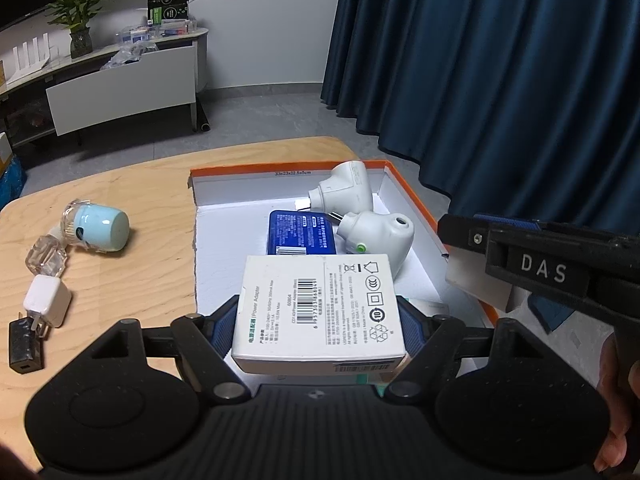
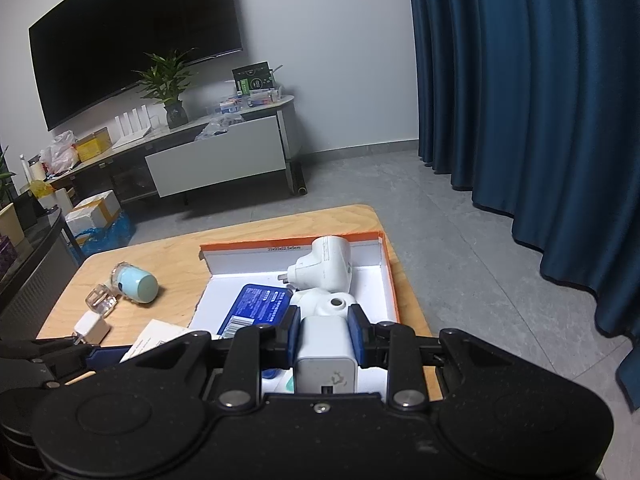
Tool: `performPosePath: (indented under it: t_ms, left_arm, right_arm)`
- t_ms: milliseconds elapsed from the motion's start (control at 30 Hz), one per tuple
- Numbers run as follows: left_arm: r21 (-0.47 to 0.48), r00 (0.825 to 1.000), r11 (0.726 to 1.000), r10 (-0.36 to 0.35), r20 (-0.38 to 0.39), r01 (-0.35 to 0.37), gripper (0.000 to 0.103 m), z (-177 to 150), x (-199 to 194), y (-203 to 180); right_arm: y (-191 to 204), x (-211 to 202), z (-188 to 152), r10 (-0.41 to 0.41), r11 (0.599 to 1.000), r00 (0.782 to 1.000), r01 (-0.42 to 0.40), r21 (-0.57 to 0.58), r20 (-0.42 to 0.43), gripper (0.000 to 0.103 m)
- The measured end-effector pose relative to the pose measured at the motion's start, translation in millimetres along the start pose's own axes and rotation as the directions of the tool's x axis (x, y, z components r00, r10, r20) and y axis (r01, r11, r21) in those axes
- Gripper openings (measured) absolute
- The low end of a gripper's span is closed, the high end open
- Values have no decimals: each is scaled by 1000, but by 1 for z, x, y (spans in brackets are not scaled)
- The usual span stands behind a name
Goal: Organize rigid objects
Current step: 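Open the left tool to drop the white box while the right tool releases the charger in the tray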
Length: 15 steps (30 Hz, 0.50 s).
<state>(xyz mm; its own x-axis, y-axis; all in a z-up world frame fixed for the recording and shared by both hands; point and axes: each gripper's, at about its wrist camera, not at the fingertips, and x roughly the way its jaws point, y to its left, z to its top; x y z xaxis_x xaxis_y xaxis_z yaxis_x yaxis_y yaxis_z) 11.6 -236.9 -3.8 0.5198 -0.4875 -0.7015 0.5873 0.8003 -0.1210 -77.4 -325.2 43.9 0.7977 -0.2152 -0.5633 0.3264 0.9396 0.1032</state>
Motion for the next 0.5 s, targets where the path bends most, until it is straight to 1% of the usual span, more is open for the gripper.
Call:
performPosePath:
  t_ms: [233, 333, 367, 400, 500]
  left_arm:
    - [3, 1000, 1000, -3, -11, 3, 79, 2, 6, -1]
    - [6, 1000, 1000, -5, -13, 5, 79, 3, 9, -2]
    - [7, 1000, 1000, -5, -14, 5, 79, 3, 10, -3]
    - [6, 1000, 1000, -6, -16, 6, 79, 4, 11, -3]
    - [6, 1000, 1000, -11, -20, 11, 79, 5, 15, -4]
  right_arm:
    - [-3, 10, 3, -18, 1000, 1000, 18, -5, 2, 32]
    - [-3, 13, 4, -13, 1000, 1000, 13, -8, 1, 32]
    - [-4, 14, 4, -13, 1000, 1000, 13, -8, 3, 31]
    - [-4, 14, 4, -15, 1000, 1000, 15, -8, 10, 27]
    - [-8, 11, 7, -13, 1000, 999, 13, 0, 31, 27]
